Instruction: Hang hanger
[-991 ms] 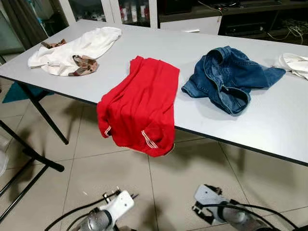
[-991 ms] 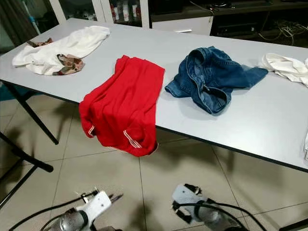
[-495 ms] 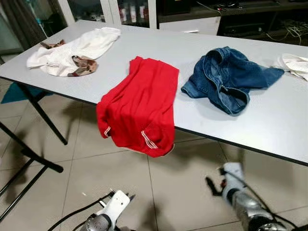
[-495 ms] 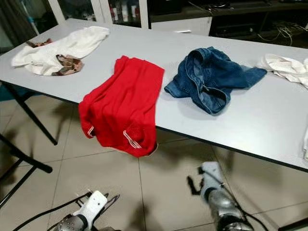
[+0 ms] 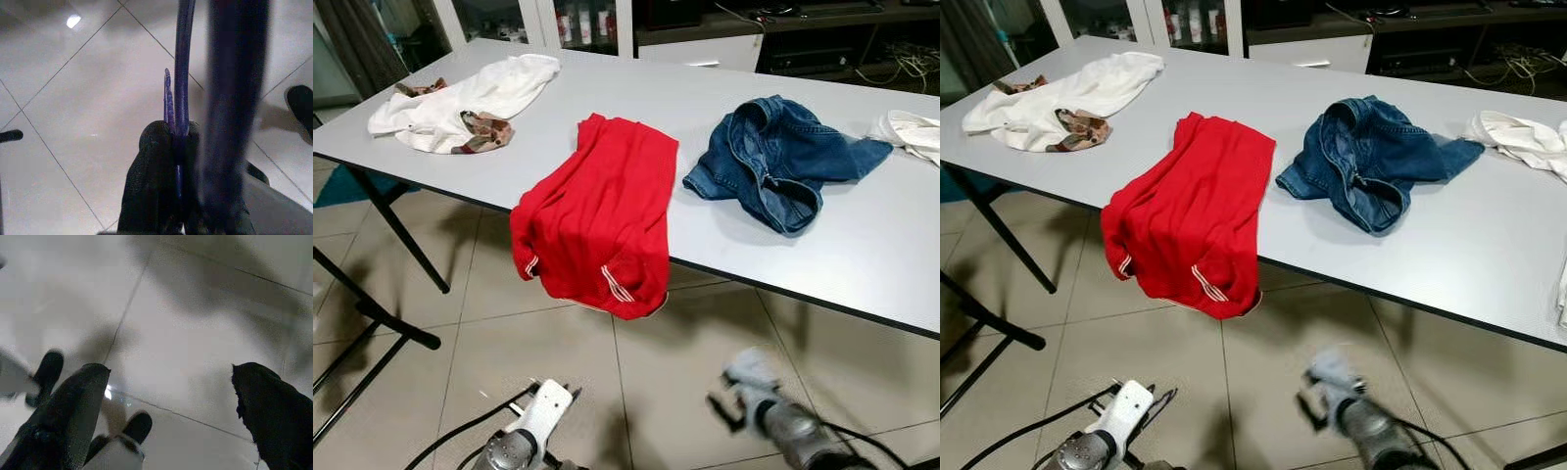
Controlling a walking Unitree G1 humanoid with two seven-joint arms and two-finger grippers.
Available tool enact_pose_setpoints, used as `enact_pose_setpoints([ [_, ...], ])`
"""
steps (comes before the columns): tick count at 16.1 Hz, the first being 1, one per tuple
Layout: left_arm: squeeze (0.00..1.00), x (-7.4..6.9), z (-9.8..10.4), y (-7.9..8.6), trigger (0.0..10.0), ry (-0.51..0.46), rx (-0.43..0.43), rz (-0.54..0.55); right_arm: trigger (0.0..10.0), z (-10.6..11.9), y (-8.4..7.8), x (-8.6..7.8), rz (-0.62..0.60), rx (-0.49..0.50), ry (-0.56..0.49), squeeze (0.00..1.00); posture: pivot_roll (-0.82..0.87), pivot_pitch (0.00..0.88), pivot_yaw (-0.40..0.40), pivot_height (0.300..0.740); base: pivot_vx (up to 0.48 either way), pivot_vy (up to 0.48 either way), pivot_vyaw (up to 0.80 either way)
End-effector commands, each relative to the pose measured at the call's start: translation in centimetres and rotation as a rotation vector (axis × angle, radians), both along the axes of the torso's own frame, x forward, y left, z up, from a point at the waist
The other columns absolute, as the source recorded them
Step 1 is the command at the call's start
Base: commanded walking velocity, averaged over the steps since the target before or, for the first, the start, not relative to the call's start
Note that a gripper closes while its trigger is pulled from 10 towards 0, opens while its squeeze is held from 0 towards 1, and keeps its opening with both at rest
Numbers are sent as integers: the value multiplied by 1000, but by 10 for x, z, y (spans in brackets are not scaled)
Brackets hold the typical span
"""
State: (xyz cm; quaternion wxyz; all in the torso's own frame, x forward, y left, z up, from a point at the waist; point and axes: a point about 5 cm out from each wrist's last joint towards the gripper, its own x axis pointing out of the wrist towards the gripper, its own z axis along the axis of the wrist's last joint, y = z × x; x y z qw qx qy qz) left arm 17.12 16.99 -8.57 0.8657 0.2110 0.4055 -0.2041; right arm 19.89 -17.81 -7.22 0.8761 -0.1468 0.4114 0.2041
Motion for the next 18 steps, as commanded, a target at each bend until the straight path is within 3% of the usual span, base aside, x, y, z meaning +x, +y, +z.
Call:
enact_pose_setpoints([
  [1,0,-1,0,6,10000,6,38,-5,10000,1,5,1,44,0,-4,0,-112,0,78,736,0,0,0],
  [3,0,-1,-1,6,10000,11,67,-47,10000,-1,10,-1,126,-21,14,0,-115,0,81,736,0,0,0],
  [4,0,-3,-2,3,10000,12,130,-165,10000,-2,11,-4,166,-42,30,0,-114,0,82,736,0,0,0],
  [6,0,-4,-2,2,10000,10,163,-220,10000,-3,8,-5,198,-73,35,0,-114,0,82,736,0,0,0],
  [11,0,-3,-2,3,10000,7,158,-202,10000,-4,5,-6,125,-49,39,0,-109,0,81,736,0,0,0],
  [13,0,-5,-3,4,10000,11,152,-188,392,-4,4,-6,105,-37,43,0,-110,0,83,736,0,0,0],
  [14,0,-5,-3,4,10000,12,151,-187,0,-4,3,-6,105,-36,41,0,-110,0,83,736,0,0,0],
  [18,0,-5,-2,4,10000,10,126,-148,0,-3,3,-6,101,-32,39,0,-107,0,80,736,0,0,0],
])
